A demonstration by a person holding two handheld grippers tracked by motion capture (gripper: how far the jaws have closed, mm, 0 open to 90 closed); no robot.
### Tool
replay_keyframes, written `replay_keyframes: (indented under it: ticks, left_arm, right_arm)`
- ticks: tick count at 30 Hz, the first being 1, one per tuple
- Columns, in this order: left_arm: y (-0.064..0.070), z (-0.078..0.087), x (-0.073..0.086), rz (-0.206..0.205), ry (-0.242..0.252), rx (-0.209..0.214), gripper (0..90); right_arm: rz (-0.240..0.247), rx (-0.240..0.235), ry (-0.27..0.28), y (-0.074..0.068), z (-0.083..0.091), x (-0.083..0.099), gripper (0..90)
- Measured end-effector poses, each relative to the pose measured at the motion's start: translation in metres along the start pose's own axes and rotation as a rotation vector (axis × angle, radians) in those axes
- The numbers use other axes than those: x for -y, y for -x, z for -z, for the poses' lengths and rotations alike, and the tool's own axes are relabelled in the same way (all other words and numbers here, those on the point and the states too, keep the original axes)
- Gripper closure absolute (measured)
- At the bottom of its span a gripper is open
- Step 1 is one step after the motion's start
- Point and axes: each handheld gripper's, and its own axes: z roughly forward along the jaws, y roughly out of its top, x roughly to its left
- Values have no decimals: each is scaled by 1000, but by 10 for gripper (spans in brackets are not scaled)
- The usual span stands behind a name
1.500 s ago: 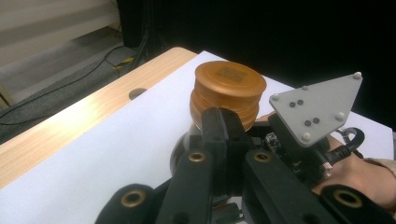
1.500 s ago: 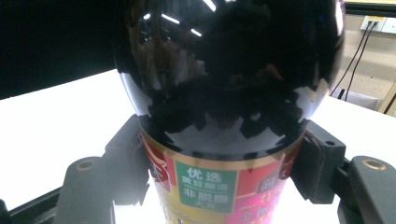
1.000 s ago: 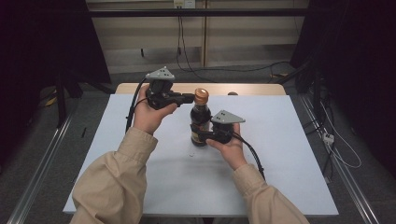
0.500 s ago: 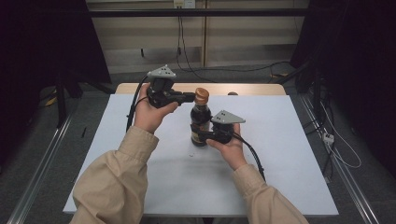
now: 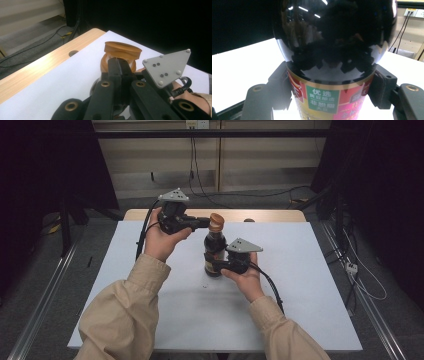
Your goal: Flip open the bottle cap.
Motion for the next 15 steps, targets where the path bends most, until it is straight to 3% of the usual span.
replay_keyframes:
  ticks: [15]
  left_arm:
    - [0, -1, -4, 6, 4, 1, 900]
  right_arm:
    - [-3, -1, 0, 0, 0, 0, 313]
